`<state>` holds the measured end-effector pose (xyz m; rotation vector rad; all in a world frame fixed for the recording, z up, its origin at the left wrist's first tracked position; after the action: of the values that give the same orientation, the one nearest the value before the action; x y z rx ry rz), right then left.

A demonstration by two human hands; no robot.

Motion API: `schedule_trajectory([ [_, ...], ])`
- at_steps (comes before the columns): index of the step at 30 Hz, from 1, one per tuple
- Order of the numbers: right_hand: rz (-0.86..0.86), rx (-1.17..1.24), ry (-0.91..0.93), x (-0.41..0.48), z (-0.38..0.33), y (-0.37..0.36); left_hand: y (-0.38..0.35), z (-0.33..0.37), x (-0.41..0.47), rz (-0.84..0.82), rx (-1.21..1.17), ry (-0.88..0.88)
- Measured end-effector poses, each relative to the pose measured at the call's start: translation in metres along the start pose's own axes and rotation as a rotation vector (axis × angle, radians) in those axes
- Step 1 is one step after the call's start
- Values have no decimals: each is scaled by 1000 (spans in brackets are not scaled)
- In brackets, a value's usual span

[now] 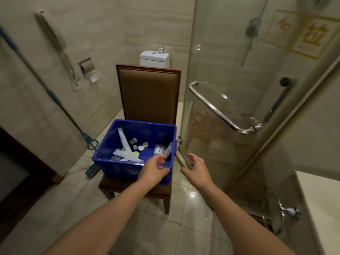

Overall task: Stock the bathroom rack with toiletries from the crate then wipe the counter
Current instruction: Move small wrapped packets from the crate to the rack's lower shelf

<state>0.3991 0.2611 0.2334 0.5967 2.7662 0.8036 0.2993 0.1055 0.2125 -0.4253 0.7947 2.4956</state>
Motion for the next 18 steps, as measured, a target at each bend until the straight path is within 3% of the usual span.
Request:
schedule_trajectory([
  [8, -79, 6, 32, 60, -40, -77, 80, -31, 46, 70, -10, 32],
  [18, -140, -37, -48, 124, -32, -108, 97, -56, 108, 30, -81, 138],
])
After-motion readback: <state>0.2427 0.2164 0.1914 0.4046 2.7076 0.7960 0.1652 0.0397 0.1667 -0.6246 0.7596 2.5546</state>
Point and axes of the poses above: each hand's wrist, its own x-axis towards the middle knuckle, its own y-axis out of the back of the hand, z = x × y, the point moved 6 cm from there along x, towards the middle knuckle, and after that the axes turned 10 degrees about y, right-handed, at the moved point
